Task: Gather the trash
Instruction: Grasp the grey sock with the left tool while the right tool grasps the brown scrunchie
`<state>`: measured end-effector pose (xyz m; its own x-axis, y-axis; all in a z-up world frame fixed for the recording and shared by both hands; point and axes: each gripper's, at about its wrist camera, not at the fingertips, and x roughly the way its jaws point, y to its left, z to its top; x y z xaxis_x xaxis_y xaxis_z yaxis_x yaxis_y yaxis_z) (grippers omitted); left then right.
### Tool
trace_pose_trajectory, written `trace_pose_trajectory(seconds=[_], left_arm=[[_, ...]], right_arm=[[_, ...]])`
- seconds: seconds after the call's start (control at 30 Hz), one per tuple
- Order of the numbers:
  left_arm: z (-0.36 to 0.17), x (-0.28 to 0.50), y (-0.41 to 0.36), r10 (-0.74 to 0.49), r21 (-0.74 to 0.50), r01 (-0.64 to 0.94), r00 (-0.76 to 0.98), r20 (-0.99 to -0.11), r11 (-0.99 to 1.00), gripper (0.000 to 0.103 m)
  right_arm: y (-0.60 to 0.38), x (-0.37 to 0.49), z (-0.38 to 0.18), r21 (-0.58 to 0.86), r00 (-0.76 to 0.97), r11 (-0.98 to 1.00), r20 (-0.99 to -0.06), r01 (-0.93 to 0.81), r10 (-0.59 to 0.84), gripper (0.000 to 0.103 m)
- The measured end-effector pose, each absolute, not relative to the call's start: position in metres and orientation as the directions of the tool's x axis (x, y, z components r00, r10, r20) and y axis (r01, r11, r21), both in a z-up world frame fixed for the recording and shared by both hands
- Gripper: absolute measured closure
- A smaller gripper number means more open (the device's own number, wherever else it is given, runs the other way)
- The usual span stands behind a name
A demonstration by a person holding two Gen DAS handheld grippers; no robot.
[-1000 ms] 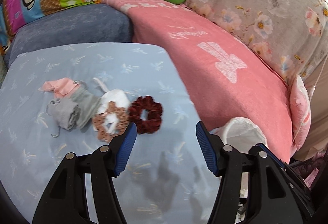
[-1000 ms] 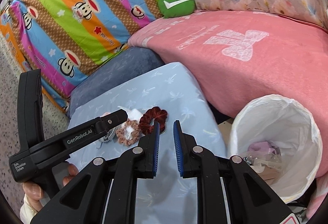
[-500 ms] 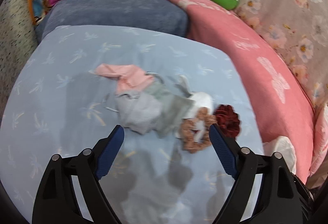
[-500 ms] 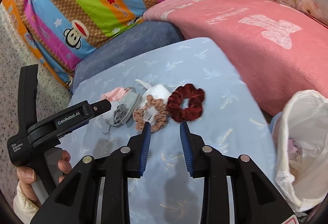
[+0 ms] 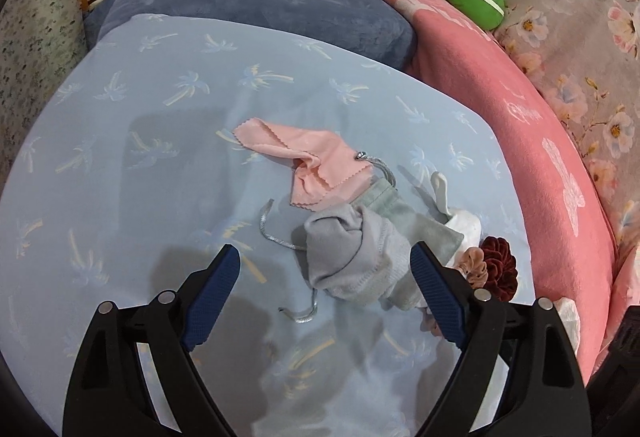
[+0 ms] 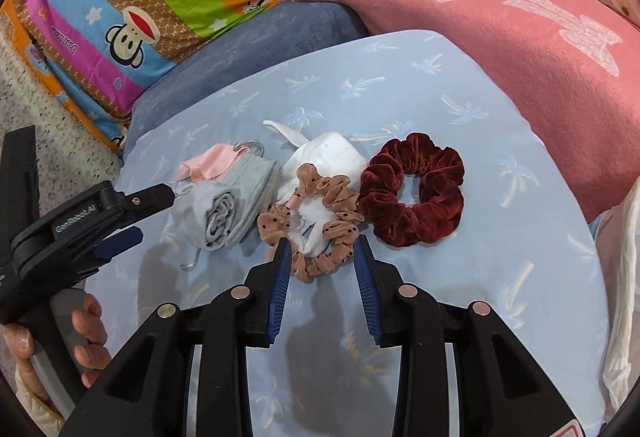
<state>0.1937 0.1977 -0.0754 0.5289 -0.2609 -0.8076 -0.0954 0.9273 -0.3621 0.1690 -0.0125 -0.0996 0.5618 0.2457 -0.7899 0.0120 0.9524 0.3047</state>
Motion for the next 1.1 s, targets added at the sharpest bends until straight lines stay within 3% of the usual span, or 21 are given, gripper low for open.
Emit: trace_pose_trajectory(seconds=[0.2,0.37,0.6,1.1], left_arm=[[-0.087,0.205,0.194,-0.305,-0.395,-0.086,0.495,-0.814,0.915,0.023],[-0.097,0.209,0.194,-0.38,-0.458,-0.067,0.458,-0.804,0.887,0.049],[-0.092,0.202,0.192,-0.406,-0.466,-0.02,0.458,-0.791,0.885,0.072],[-0.035,0.181,0.167,-0.438,-0.472,0.079,0.531,-0.726,0.878,0.075]], right_arm=[[-0.011,0.183,-0.114,0.298,0.544,0.954,-0.807,0.039,0.23,0.07],[-0.013,0.188,-0.126,0.292,0.526,0.955,-0.822,0.06,0.218,0.071],[-0.005,0.19,-0.131,0.292,0.514,0.956,-0.827,0.042,0.23,0.09],[-0.015,0.154,-0.046,0.343,0.653,0.939,-0.705,-0.028,0.277,0.094]])
